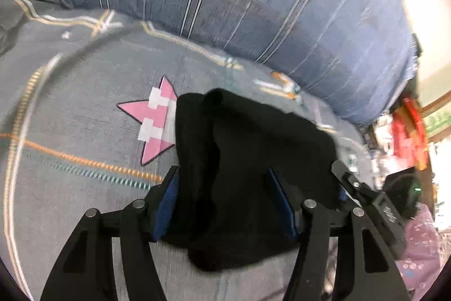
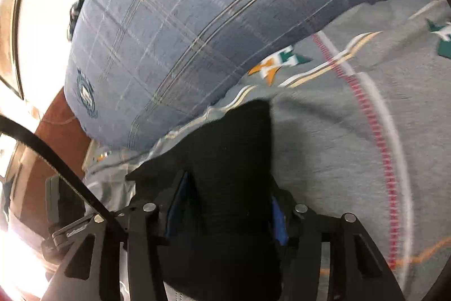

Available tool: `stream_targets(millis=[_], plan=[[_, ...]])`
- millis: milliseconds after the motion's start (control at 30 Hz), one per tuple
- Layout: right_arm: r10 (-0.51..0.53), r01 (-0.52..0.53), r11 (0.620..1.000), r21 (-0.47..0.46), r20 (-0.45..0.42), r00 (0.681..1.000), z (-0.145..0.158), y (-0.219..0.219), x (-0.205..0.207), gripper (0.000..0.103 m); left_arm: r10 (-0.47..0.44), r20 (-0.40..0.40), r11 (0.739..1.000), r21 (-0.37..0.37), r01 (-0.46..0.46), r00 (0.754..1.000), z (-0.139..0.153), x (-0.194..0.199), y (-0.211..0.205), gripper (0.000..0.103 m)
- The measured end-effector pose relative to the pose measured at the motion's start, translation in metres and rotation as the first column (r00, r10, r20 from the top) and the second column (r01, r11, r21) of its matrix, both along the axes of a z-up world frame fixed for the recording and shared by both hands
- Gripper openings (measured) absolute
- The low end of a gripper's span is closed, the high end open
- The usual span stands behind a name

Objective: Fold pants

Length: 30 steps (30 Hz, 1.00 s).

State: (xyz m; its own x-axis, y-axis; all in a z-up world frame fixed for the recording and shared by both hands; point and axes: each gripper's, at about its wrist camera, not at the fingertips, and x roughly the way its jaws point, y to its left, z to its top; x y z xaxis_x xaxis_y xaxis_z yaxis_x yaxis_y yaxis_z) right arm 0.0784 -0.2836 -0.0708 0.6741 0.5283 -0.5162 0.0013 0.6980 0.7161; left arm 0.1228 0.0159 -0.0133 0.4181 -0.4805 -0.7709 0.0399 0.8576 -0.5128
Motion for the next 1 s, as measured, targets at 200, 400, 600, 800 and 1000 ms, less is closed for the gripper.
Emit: stream_targets(millis=[200,400,600,800,1000], plan=[[0.023,-0.016,0.996,0.085,-0.082,0.996,-0.03,-0.04,-0.056,0.045,0.006,0.115,0.994,0.107,-0.019,0.993,0.025,-0.06,0.026,0.061],[-0.025,0.024,1.0,-0.005,-0.21,0.977,-0.039,-0.081,-0.077,0.0,0.033,0.083,0.983,0.178,-0.047,0.996,0.004,-0.095,0.052,0.061],[-0.172,0.1,0.946,-0.309,-0.215,0.961,-0.012,-0.11,-0.089,0.0,0.105,0.08,0.984,0.138,-0.116,0.991,0.003,-0.128,0.085,0.061],[-0.376,0.17,0.781,-0.601,-0.234,0.896,0.002,-0.152,-0.097,0.0,0.124,0.135,0.97,0.194,-0.149,0.983,0.018,-0.153,0.104,0.062],[-0.525,0.209,0.6,-0.772,-0.183,0.831,0.024,-0.184,-0.127,0.052,0.113,0.188,0.957,0.242,-0.158,0.976,0.027,-0.172,0.112,0.062]])
